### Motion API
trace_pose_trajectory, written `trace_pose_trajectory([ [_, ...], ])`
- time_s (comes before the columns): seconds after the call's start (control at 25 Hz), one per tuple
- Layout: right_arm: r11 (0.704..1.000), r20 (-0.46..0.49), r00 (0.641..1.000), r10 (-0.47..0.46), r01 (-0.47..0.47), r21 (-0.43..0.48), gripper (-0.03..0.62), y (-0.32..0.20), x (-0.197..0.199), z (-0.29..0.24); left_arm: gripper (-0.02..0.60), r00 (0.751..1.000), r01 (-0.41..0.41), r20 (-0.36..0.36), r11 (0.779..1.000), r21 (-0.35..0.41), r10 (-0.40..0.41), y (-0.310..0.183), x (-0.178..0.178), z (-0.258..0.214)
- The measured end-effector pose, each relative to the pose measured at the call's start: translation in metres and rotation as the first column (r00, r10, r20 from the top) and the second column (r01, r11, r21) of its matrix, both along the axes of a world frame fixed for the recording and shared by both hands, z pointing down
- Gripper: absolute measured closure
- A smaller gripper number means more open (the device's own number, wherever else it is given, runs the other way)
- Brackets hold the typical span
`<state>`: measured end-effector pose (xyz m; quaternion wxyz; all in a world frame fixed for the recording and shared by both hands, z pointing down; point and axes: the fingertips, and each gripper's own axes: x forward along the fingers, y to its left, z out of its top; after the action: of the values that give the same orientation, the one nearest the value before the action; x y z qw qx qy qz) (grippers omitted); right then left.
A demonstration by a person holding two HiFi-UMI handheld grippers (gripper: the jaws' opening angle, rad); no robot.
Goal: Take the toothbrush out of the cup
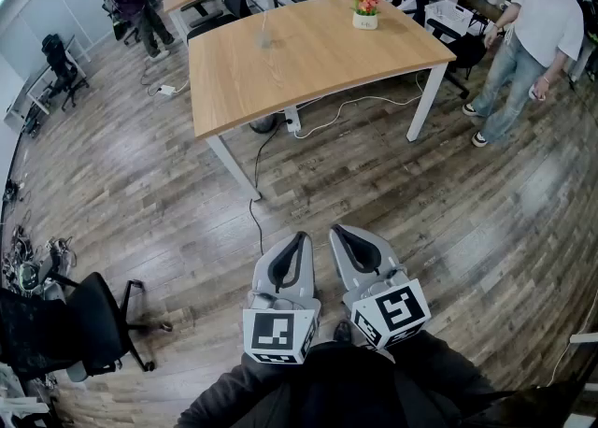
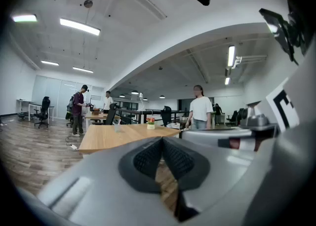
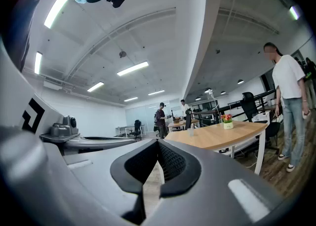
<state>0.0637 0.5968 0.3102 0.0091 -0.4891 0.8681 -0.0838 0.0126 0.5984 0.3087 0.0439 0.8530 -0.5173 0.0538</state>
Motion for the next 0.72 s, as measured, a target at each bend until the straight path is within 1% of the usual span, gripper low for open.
trace_pose_trajectory([
  [0.32,1.000,-0.008,1.000,0.005,-0.005,0.008,0.592,-0.069,-0.040,-0.010,0.574,1.000,-0.012,-0.014,1.000,0.016,0.012,-0.071,-0.037,-0.011],
  [0.52,1.000,-0.029,0.999,0.023,-0.022,0.017,0.592,-0.105,-0.058,-0.014,0.574,0.999,-0.036,-0.039,0.999,0.037,0.037,-0.110,-0.054,-0.016],
  [0.72,0.999,-0.032,0.999,0.033,-0.032,0.014,0.592,-0.136,-0.081,-0.017,0.574,0.997,-0.034,-0.071,0.998,0.049,0.038,-0.142,-0.081,-0.020],
])
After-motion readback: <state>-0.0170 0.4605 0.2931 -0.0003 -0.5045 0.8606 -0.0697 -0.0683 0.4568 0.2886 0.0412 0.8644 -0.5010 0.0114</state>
